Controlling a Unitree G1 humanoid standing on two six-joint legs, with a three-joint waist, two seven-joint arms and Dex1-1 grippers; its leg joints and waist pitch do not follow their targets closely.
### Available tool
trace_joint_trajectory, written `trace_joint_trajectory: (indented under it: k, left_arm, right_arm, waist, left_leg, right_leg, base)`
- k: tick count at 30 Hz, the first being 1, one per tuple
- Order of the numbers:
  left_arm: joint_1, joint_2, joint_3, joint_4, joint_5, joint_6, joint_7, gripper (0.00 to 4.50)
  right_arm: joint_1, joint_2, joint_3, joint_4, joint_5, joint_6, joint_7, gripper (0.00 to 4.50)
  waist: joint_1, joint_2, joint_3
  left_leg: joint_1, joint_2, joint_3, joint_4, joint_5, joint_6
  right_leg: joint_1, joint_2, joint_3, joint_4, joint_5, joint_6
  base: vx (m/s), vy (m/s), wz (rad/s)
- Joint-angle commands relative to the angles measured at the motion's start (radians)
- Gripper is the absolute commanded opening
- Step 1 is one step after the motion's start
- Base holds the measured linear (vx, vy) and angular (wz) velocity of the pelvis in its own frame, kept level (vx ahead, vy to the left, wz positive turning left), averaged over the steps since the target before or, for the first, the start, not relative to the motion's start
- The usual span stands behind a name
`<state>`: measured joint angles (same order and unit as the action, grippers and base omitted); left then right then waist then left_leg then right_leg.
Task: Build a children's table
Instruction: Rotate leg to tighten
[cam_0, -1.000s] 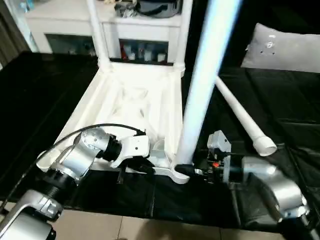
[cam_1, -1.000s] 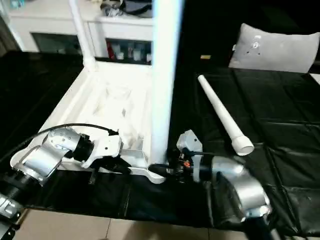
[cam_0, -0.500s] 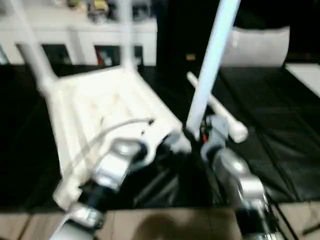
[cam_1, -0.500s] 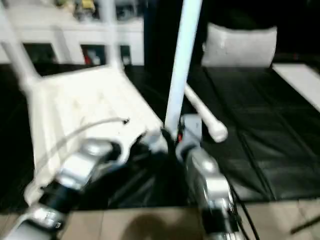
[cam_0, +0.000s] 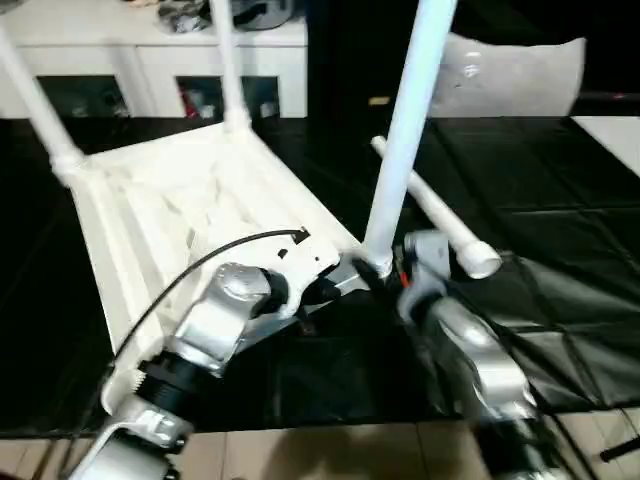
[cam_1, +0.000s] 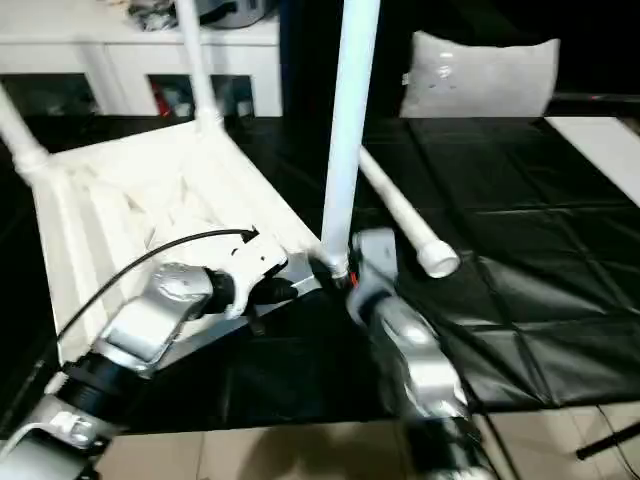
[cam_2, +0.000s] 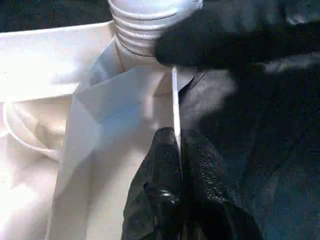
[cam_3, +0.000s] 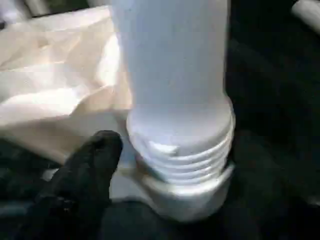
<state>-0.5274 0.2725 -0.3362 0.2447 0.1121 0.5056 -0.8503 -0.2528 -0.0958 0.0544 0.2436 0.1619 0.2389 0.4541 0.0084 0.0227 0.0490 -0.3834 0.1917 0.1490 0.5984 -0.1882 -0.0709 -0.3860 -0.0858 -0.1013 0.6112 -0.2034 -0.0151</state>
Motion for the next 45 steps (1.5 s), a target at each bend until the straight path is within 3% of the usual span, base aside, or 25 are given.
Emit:
trace_joint_trajectory:
  k: [1, 5, 8, 13, 14, 18, 24, 32, 33, 36, 42, 45]
  left_arm:
    - [-0.011, 0.032, -0.026, -0.022, -0.013, -0.075, -0.068, 0.00]
    - [-0.006, 0.087, -0.057, 0.002, -0.019, -0.166, -0.168, 0.00]
    - [-0.003, 0.140, -0.088, 0.028, -0.031, -0.256, -0.285, 0.00]
    - [-0.014, 0.164, -0.103, 0.071, -0.050, -0.351, -0.363, 0.00]
    - [-0.030, 0.171, -0.105, 0.099, -0.064, -0.388, -0.413, 0.00]
    - [-0.054, 0.184, -0.113, 0.140, -0.073, -0.454, -0.478, 0.00]
    - [-0.063, 0.183, -0.114, 0.152, -0.079, -0.476, -0.498, 0.00]
    - [-0.072, 0.180, -0.110, 0.185, -0.077, -0.511, -0.512, 0.00]
    - [-0.075, 0.183, -0.107, 0.197, -0.075, -0.523, -0.515, 0.00]
    - [-0.076, 0.185, -0.105, 0.202, -0.075, -0.528, -0.511, 0.00]
    - [-0.065, 0.189, -0.101, 0.198, -0.073, -0.525, -0.496, 0.00]
    - [-0.053, 0.175, -0.084, 0.186, -0.087, -0.487, -0.471, 0.00]
  right_arm:
    - [0.017, -0.056, 0.031, -0.053, 0.021, -0.016, 0.129, 4.19]
    - [0.033, -0.162, 0.054, -0.094, 0.037, -0.033, 0.263, 4.47]
    - [0.028, -0.240, 0.055, -0.106, 0.078, -0.032, 0.391, 4.47]
    - [0.007, -0.289, 0.074, -0.096, 0.075, -0.038, 0.489, 4.47]
    - [-0.014, -0.328, 0.122, -0.084, 0.040, -0.070, 0.547, 4.47]
    - [-0.041, -0.363, 0.171, -0.064, 0.036, -0.084, 0.641, 4.47]
    - [-0.073, -0.351, 0.170, -0.037, 0.053, -0.069, 0.682, 3.94]
    - [-0.093, -0.362, 0.192, -0.020, 0.070, -0.062, 0.736, 3.26]
    - [-0.097, -0.363, 0.194, -0.007, 0.060, -0.071, 0.750, 3.23]
    - [-0.099, -0.362, 0.199, 0.002, 0.053, -0.081, 0.757, 2.81]
    - [-0.082, -0.351, 0.210, -0.003, 0.051, -0.074, 0.737, 2.66]
    - [-0.053, -0.328, 0.204, -0.023, 0.067, -0.025, 0.704, 2.64]
  waist:
    - [0.006, 0.006, -0.067]
    - [0.023, 0.007, -0.064]
    - [0.035, 0.005, -0.060]
    - [0.047, -0.001, -0.059]
    - [0.050, -0.002, -0.059]
    - [0.055, -0.005, -0.061]
    - [0.060, -0.007, -0.065]
    - [0.063, -0.011, -0.065]
    - [0.063, -0.016, -0.065]
    - [0.066, -0.014, -0.065]
    - [0.069, -0.013, -0.064]
    - [0.070, -0.013, -0.063]
  left_leg:
    - [0.006, 0.034, -0.003, -0.069, -0.125, 0.070]
    - [0.012, 0.036, 0.001, -0.069, -0.140, 0.085]
    - [0.018, 0.038, 0.003, -0.073, -0.185, 0.072]
    - [0.022, 0.041, 0.005, -0.077, -0.220, 0.052]
    - [0.024, 0.041, 0.006, -0.078, -0.215, 0.048]
    - [0.023, 0.040, 0.010, -0.075, -0.204, 0.055]
    - [0.022, 0.043, 0.013, -0.072, -0.162, 0.068]
    - [0.023, 0.042, 0.015, -0.071, -0.155, 0.068]
    - [0.022, 0.043, 0.015, -0.071, -0.154, 0.068]
    - [0.022, 0.043, 0.016, -0.070, -0.149, 0.070]
    - [0.024, 0.044, 0.017, -0.071, -0.154, 0.068]
    - [0.025, 0.044, 0.016, -0.072, -0.164, 0.060]
  right_leg:
    - [0.061, -0.060, 0.056, -0.062, 0.004, -0.240]
    - [0.058, -0.060, 0.057, -0.067, -0.038, -0.239]
    - [0.053, -0.061, 0.059, -0.072, -0.106, -0.231]
    - [0.050, -0.064, 0.061, -0.076, -0.166, -0.218]
    - [0.048, -0.063, 0.061, -0.073, -0.168, -0.217]
    - [0.049, -0.066, 0.063, -0.072, -0.166, -0.217]
    - [0.049, -0.067, 0.063, -0.063, -0.112, -0.238]
    - [0.049, -0.068, 0.063, -0.065, -0.135, -0.231]
    - [0.050, -0.068, 0.063, -0.065, -0.135, -0.231]
    - [0.049, -0.068, 0.064, -0.064, -0.137, -0.229]
    - [0.048, -0.068, 0.063, -0.065, -0.148, -0.225]
    - [0.047, -0.068, 0.064, -0.066, -0.162, -0.221]
  base:
    - [0.000, 0.000, 0.00]
    - [0.000, 0.000, 0.00]
    - [0.000, 0.000, 0.00]
    - [0.000, 0.000, 0.00]
    - [0.000, 0.000, 0.00]
    - [0.000, 0.000, 0.00]
    - [0.000, 0.000, 0.00]
    - [0.000, 0.000, 0.00]
    - [0.000, 0.000, 0.00]
    - [0.000, 0.000, 0.00]
    - [0.000, 0.000, 0.00]
    - [0.000, 0.000, 0.00]
